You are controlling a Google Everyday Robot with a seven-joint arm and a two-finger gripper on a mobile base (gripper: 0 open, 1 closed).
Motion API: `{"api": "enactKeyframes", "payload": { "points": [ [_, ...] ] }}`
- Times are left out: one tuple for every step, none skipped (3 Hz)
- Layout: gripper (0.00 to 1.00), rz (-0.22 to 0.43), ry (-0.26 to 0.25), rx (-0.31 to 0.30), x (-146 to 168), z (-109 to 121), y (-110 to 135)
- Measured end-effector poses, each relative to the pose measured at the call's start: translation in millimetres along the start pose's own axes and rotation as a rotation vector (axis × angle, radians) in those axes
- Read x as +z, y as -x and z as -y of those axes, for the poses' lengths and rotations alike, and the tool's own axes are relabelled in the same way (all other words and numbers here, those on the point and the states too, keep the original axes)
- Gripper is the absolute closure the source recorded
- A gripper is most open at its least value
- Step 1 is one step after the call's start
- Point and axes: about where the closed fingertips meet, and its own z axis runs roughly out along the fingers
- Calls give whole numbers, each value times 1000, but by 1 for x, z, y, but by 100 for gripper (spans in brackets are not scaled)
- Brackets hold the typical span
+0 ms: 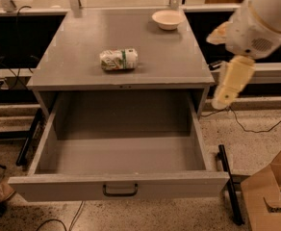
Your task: Place 7up can into top drawer
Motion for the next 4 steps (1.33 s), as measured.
{"api": "enactKeyframes", "payload": {
  "points": [
    [0, 143, 5, -78, 50, 53, 42],
    [0, 253, -7, -116, 98, 102, 81],
    [0, 253, -7, -116, 99, 102, 81],
    [0, 249, 14, -132, 108, 107, 86]
  ]
}}
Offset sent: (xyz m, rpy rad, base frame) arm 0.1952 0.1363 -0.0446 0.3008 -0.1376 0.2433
